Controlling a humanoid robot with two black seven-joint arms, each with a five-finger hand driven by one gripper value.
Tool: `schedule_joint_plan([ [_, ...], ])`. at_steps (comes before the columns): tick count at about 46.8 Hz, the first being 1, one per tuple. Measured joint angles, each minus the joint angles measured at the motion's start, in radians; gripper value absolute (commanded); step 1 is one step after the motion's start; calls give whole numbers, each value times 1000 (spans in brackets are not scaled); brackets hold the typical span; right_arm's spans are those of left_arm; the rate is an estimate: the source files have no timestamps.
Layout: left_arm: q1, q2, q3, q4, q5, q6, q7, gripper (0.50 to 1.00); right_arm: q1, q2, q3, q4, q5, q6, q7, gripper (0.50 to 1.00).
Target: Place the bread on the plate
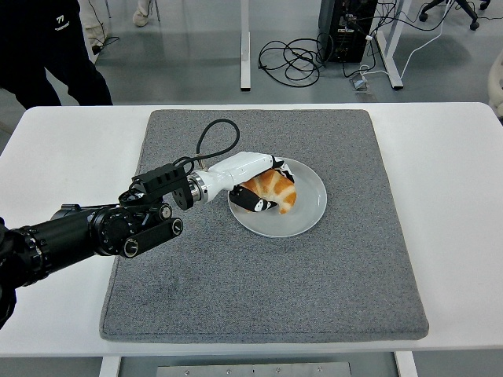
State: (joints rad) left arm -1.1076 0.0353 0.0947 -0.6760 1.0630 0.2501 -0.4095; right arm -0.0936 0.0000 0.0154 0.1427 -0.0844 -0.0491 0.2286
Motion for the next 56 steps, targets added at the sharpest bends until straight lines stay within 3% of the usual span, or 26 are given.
schedule_joint_plan([
  [4,2,0,-1,0,-12,0,0,695,0,0,0,0,0,0,0,1000],
  [11,1,0,0,-1,-47,0,0,754,0,0,0,0,0,0,0,1000],
  [34,3,-1,-3,-21,-58,-1,0,867,0,0,0,2,0,0,0,1000],
  [56,-12,39,-107,-33,-314,-3,1,939,0,0,0,1,0,0,0,1000],
])
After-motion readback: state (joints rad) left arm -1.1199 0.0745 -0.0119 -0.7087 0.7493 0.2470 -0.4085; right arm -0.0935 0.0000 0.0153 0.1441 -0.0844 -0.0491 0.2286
